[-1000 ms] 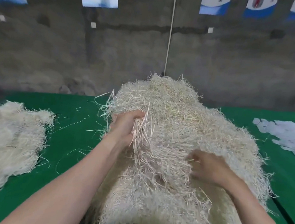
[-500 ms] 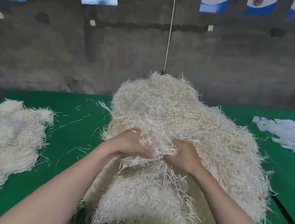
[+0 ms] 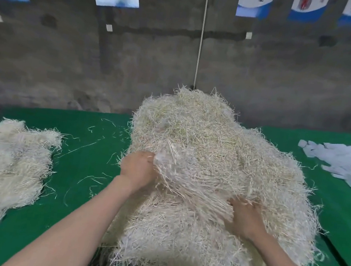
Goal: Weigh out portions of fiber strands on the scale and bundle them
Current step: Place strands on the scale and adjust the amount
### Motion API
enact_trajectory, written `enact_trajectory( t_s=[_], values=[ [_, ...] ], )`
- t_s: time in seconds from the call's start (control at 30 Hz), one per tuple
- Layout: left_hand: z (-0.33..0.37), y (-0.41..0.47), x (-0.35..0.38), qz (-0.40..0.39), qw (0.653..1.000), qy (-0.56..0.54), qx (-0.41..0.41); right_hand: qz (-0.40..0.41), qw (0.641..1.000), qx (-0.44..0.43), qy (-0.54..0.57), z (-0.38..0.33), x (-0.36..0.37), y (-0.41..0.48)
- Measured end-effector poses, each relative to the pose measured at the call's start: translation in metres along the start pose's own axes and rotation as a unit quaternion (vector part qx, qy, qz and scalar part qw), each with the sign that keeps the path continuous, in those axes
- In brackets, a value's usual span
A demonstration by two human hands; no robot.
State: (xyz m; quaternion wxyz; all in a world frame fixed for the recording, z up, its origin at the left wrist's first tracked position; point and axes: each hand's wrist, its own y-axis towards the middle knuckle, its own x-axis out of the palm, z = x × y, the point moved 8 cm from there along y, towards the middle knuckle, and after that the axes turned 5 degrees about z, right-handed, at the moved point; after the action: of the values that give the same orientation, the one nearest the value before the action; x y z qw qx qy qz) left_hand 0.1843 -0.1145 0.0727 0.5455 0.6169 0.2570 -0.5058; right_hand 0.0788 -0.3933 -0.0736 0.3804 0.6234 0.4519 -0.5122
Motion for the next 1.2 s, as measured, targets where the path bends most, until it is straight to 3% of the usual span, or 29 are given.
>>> enact_trajectory(
  t_s=[0.13,0.3,0.4,0.47,0.53,0.57,0.6,0.67,0.7,0.73,0.77,0.8,0.87,0.9,0.93,0.97,1.03,1.1,1.2],
  values=[
    [-0.048,0.011,-0.016,-0.011,0.989,-0.071,-0.133,-0.030,0.999,-0.007,-0.025,0.002,0.004,-0.022],
    [-0.021,0.001,-0.011,-0.025,0.964,-0.212,-0.155,0.019,0.992,-0.115,0.036,-0.085,-0.109,-0.028],
    [-0.012,0.005,-0.016,-0.059,0.964,-0.219,-0.139,0.138,0.968,-0.135,0.158,-0.113,-0.171,-0.036],
    [-0.002,0.003,-0.014,-0.102,0.948,-0.257,-0.155,0.125,0.939,-0.142,0.288,-0.137,-0.169,-0.031],
    [0.009,-0.002,-0.015,-0.125,0.879,-0.409,-0.210,-0.008,0.923,-0.100,0.372,-0.156,-0.123,-0.019],
    [0.014,-0.003,-0.016,-0.135,0.822,-0.504,-0.228,-0.062,0.916,-0.079,0.389,-0.161,-0.097,-0.016],
    [0.020,-0.005,-0.018,-0.150,0.743,-0.605,-0.243,-0.089,0.915,-0.055,0.389,-0.161,-0.073,-0.012],
    [0.032,-0.015,-0.013,-0.194,0.564,-0.757,-0.267,-0.081,0.924,-0.020,0.374,-0.156,-0.041,-0.006],
    [0.034,-0.022,-0.008,-0.205,0.502,-0.791,-0.284,-0.074,0.923,-0.010,0.378,-0.155,-0.031,-0.004],
    [0.037,-0.027,0.001,-0.214,0.479,-0.798,-0.297,-0.071,0.918,-0.009,0.390,-0.156,-0.025,-0.004],
    [0.038,-0.031,0.013,-0.228,0.504,-0.779,-0.295,-0.067,0.913,-0.011,0.401,-0.155,-0.025,-0.003],
    [0.040,-0.034,0.019,-0.251,0.584,-0.724,-0.268,-0.058,0.913,-0.012,0.403,-0.152,-0.028,-0.001],
    [0.040,-0.034,0.030,-0.295,0.808,-0.486,-0.155,-0.009,0.924,-0.005,0.382,-0.135,-0.046,0.006],
    [0.038,-0.029,0.035,-0.291,0.894,-0.330,-0.087,0.028,0.934,-0.014,0.356,-0.126,-0.057,0.011],
    [0.036,-0.028,0.041,-0.277,0.941,-0.190,-0.032,0.048,0.946,-0.039,0.317,-0.122,-0.066,0.014],
    [0.037,-0.029,0.047,-0.261,0.961,-0.086,0.009,0.060,0.954,-0.070,0.284,-0.122,-0.074,0.014],
    [0.044,-0.032,0.052,-0.220,0.974,0.022,0.058,0.053,0.963,-0.102,0.242,-0.126,-0.075,0.013],
    [0.041,-0.024,0.042,-0.139,0.987,0.043,0.065,0.055,0.966,-0.123,0.222,-0.122,-0.071,0.010],
    [0.007,-0.001,0.013,-0.009,0.999,-0.044,-0.008,0.048,0.982,-0.091,0.160,-0.091,-0.055,0.008]
  ],
)
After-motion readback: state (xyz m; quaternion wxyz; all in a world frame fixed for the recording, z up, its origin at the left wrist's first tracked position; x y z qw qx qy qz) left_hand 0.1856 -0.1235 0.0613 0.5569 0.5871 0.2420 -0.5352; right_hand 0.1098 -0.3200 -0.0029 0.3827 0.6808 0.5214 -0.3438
